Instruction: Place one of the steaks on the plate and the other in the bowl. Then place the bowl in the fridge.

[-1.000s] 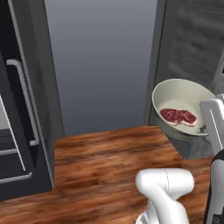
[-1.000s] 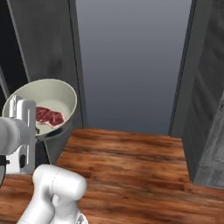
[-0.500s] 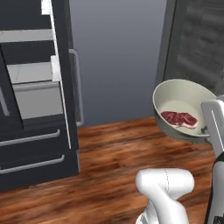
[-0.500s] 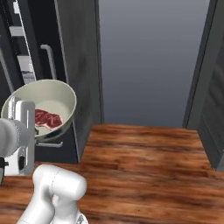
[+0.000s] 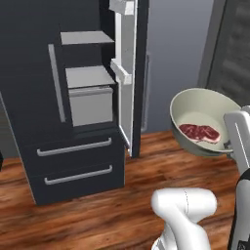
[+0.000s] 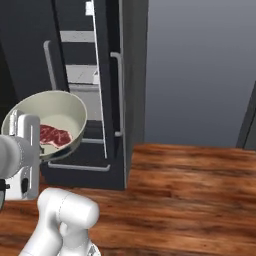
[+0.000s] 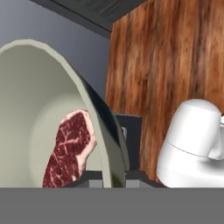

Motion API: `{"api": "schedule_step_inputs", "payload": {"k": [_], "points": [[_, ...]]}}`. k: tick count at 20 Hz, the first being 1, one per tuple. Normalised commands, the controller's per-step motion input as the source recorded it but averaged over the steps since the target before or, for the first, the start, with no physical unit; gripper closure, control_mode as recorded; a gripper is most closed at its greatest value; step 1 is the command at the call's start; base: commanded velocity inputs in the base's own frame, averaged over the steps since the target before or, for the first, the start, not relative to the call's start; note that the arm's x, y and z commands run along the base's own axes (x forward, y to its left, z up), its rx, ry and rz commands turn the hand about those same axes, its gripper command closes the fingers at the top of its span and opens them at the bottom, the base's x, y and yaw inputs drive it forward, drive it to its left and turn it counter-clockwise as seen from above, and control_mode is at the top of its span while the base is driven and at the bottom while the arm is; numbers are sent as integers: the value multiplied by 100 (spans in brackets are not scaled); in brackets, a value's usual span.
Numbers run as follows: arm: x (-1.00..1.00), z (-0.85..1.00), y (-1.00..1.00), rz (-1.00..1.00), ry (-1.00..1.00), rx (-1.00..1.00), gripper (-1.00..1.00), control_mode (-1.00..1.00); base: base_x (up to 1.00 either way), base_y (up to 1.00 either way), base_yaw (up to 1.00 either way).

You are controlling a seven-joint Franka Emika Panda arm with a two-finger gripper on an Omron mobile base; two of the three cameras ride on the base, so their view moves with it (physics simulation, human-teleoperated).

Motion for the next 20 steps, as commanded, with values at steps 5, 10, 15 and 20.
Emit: {"api": "schedule_step_inputs", "payload": {"k": [5, 10, 15, 20], "points": [[0, 0, 0, 0, 0, 0, 100, 100, 97, 100, -2], [0, 0, 0, 0, 0, 0, 100, 100, 100, 51, -23], [0, 0, 0, 0, 0, 0, 100, 100, 92, 55, -39], [0, 0, 0, 0, 0, 0, 100, 100, 40, 85, -34]]}}
